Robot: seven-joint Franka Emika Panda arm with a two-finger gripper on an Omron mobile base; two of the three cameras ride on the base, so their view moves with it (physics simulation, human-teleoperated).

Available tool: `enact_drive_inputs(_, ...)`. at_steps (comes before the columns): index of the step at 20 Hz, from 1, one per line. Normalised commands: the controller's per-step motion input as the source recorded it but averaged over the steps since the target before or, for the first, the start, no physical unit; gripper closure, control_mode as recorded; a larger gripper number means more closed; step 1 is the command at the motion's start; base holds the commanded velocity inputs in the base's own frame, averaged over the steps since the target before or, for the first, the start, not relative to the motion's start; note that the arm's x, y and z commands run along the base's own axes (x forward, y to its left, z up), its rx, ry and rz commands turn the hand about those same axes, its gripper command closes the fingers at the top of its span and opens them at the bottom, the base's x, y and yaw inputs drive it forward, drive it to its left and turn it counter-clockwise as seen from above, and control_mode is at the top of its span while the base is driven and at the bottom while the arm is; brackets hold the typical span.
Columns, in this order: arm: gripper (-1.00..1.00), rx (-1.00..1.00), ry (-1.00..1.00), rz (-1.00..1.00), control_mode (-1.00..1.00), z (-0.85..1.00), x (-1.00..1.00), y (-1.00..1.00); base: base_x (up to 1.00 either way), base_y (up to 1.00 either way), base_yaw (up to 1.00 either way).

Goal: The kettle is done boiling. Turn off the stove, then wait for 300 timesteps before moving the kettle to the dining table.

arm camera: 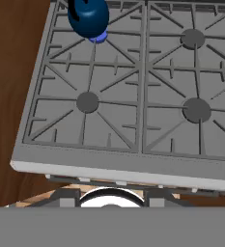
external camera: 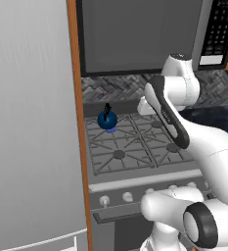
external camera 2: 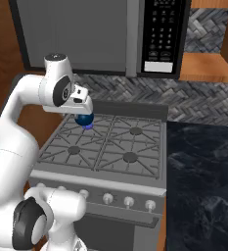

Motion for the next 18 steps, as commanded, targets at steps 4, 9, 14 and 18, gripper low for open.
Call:
enact_drive_inputs(4,-1.0,0.0,-0.03,0.0,1.0,0.0,-0.14,0.0,-0.12,0.02,0.0)
enact_drive_inputs(9,-1.0,0.0,0.0,0.0,1.0,0.0,0.0,0.0,-0.57,0.16,0.0)
enact_drive_inputs(14,-1.0,0.0,0.0,0.0,1.0,0.0,0.0,0.0,-0.5,0.23,0.0)
enact_drive_inputs(18,-1.0,0.0,0.0,0.0,1.0,0.0,0.0,0.0,-0.51,0.2,0.0)
